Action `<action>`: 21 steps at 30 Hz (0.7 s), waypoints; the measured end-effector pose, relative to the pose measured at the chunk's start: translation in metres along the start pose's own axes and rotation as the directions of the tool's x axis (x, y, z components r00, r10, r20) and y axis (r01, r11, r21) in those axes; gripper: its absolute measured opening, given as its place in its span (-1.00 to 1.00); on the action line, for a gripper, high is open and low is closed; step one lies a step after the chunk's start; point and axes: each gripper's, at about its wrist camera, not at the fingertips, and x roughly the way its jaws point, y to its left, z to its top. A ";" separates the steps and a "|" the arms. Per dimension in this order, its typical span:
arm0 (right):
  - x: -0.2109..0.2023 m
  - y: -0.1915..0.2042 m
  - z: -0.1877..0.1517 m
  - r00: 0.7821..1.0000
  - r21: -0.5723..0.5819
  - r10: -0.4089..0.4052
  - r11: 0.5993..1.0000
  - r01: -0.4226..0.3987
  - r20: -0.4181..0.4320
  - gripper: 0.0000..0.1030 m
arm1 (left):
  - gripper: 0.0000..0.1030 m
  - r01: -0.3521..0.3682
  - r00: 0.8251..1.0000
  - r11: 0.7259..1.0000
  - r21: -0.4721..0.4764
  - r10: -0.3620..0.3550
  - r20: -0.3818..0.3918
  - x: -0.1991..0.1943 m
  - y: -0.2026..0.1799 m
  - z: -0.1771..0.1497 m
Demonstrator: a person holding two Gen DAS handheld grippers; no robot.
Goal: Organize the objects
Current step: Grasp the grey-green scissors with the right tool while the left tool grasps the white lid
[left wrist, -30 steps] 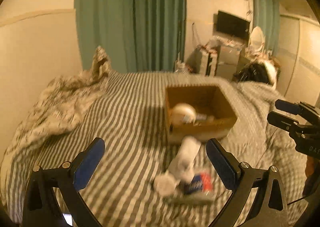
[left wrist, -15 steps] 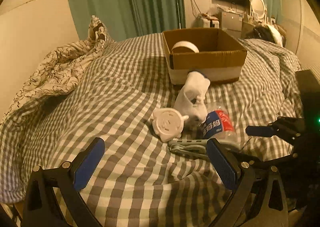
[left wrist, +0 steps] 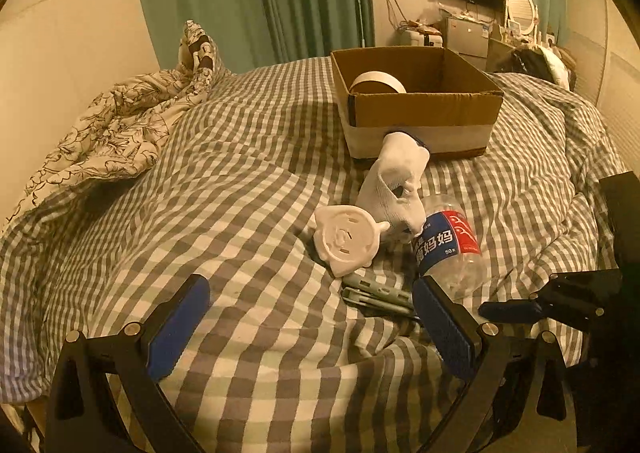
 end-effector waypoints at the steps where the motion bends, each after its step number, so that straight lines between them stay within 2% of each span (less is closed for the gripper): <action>1: -0.001 0.002 0.002 1.000 -0.013 0.000 1.000 0.001 0.003 -0.07 | 1.00 -0.006 1.000 1.000 -0.001 0.006 0.001 -0.001 0.001 0.000; 3: 0.001 0.004 0.006 1.000 -0.032 -0.018 0.999 0.019 0.015 -0.15 | 1.00 -0.018 1.000 1.000 -0.004 0.018 0.005 -0.003 0.004 0.002; 8: 0.019 0.001 0.024 0.998 -0.049 -0.048 0.998 0.050 0.034 -0.50 | 1.00 -0.039 0.999 0.999 -0.025 0.039 0.011 -0.006 0.014 0.005; 9: 0.025 0.002 0.025 0.999 -0.053 -0.046 0.997 0.048 0.029 -0.63 | 1.00 -0.041 0.999 0.999 -0.028 0.041 0.009 -0.007 0.016 0.005; 12: 0.029 0.004 0.024 0.999 -0.057 -0.044 0.997 0.045 0.030 -0.67 | 1.00 -0.048 0.999 0.998 -0.030 0.048 0.004 -0.005 0.018 0.005; 15: 0.019 0.006 0.020 0.997 -0.072 -0.061 0.995 0.064 0.052 -0.84 | 1.00 -0.047 0.999 0.998 -0.029 0.047 -0.007 -0.002 0.015 0.005; 21: -0.023 -0.005 0.017 0.989 -0.041 -0.082 0.995 0.088 0.120 -0.85 | 1.00 -0.045 0.999 0.999 -0.009 0.045 -0.027 0.008 0.001 0.008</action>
